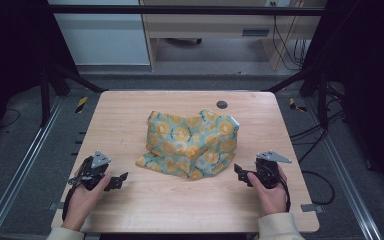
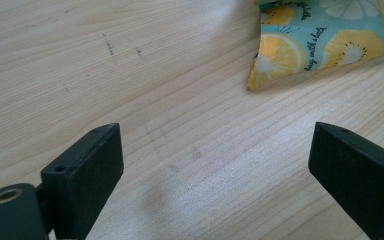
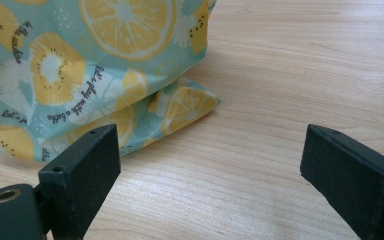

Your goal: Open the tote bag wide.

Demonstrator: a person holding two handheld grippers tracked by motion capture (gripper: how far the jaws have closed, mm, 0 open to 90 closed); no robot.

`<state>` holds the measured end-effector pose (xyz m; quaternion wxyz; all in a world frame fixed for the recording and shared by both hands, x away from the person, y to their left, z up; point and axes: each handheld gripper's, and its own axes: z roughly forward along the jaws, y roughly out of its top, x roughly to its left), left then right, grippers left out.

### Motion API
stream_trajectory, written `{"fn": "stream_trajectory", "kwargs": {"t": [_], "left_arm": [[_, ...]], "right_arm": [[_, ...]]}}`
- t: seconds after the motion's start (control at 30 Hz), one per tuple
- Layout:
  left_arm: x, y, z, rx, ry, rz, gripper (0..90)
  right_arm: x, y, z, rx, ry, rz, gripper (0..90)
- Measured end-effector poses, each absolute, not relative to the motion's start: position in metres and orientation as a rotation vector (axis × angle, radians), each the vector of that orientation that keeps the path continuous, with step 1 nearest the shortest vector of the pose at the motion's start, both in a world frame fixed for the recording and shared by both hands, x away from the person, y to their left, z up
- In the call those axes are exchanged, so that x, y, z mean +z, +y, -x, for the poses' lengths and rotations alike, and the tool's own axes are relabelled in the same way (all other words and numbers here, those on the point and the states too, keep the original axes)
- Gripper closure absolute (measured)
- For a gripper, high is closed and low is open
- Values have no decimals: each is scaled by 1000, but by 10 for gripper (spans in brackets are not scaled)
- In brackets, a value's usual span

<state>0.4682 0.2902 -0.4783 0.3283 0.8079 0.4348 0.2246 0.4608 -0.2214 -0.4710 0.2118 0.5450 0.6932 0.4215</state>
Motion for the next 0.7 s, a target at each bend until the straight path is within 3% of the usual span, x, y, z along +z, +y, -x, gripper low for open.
{"fn": "stream_trajectory", "kwargs": {"t": [0.33,0.53,0.7], "left_arm": [[-482,285,-467,574,1130,-2152,72],[-483,281,-466,576,1111,-2187,73],[-485,279,-466,575,1105,-2204,78]], "right_arm": [[-434,-207,-471,1182,1961,-1390,118],[-384,-187,-499,1117,2023,-1271,113],[-369,-175,-518,1081,2068,-1239,109]]}}
